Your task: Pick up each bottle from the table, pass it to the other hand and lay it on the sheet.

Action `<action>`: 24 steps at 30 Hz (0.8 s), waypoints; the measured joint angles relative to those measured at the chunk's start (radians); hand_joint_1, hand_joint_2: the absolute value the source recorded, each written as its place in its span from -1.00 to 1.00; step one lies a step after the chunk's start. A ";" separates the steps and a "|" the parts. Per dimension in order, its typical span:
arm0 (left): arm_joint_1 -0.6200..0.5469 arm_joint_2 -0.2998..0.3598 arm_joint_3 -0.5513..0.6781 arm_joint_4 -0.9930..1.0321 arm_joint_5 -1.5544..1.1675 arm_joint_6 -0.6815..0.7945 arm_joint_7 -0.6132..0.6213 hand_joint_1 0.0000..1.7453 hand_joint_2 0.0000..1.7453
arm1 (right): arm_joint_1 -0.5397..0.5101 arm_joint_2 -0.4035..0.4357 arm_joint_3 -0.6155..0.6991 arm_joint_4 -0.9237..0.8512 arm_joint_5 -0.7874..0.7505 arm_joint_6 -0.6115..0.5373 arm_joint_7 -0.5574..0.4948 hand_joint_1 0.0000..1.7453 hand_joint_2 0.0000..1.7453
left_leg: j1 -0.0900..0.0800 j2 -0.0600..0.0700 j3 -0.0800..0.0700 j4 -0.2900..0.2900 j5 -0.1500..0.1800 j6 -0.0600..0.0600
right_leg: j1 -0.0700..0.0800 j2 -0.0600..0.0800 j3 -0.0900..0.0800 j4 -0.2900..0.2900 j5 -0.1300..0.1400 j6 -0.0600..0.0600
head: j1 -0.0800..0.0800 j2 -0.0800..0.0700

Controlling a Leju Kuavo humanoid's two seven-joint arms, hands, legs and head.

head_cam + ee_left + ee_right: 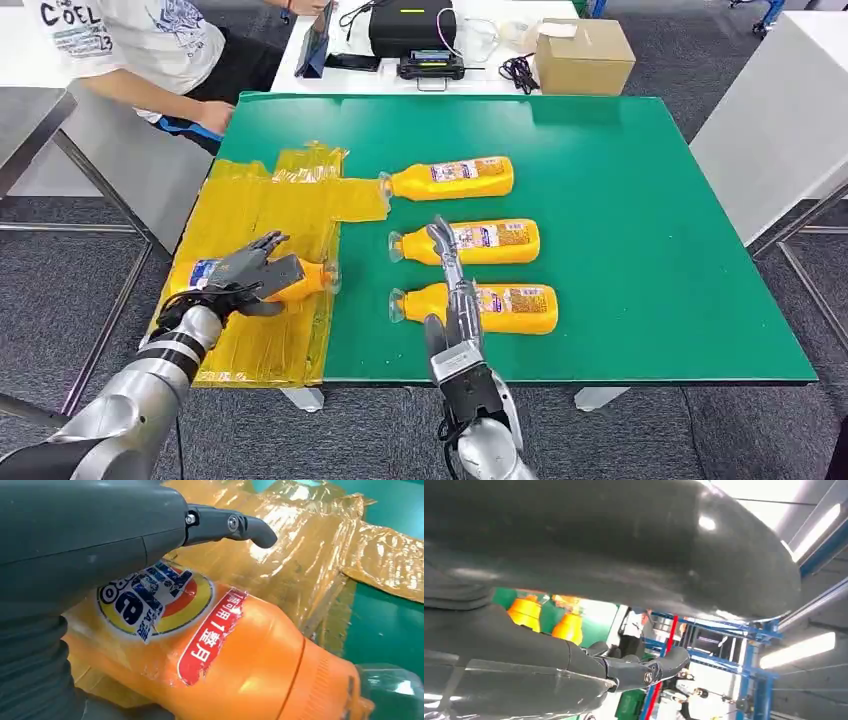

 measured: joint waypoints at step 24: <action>0.149 -0.056 0.026 -0.179 0.456 0.536 -0.412 -1.00 1.00 | -0.026 0.016 -0.018 0.124 0.019 -0.057 0.012 -1.00 1.00 | 0.000 0.000 -0.002 0.000 0.000 0.000 | 0.000 0.000 -0.003 0.000 0.000 0.000 | 0.000 0.000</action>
